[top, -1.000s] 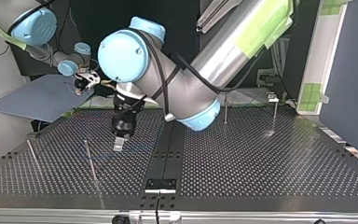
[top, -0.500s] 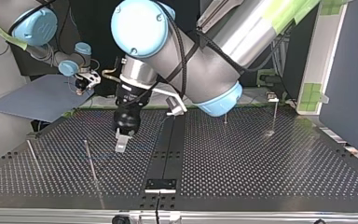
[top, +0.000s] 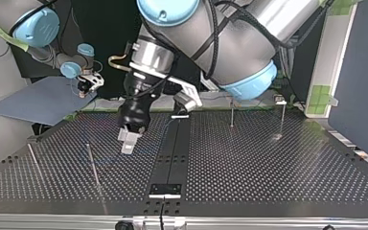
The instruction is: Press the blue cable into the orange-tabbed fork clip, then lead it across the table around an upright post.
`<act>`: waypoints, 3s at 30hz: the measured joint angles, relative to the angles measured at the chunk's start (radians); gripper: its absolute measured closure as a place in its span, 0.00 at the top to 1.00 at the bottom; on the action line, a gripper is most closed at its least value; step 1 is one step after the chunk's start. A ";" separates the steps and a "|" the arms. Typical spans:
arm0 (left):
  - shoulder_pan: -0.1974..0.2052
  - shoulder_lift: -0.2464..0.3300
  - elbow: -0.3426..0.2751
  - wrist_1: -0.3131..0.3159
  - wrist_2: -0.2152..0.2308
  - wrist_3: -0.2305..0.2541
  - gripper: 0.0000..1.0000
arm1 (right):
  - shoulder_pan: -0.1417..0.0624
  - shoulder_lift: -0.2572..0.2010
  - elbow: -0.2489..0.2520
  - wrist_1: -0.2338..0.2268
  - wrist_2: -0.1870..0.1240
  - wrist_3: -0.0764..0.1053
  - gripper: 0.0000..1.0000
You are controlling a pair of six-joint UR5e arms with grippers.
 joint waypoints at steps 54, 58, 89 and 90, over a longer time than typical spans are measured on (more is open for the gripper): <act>0.002 0.092 -0.476 0.476 -0.118 -0.016 1.00 | 0.009 0.000 0.000 -0.004 0.000 -0.001 0.00; 0.002 0.092 -0.514 0.512 -0.118 -0.016 1.00 | 0.010 0.000 0.000 -0.004 0.000 -0.001 0.00; 0.012 0.092 -0.778 0.541 -0.141 0.015 1.00 | 0.019 0.002 -0.001 -0.007 0.000 0.000 0.00; 0.014 0.092 -0.785 0.542 -0.144 0.019 1.00 | 0.019 0.002 -0.001 -0.007 0.000 0.000 0.00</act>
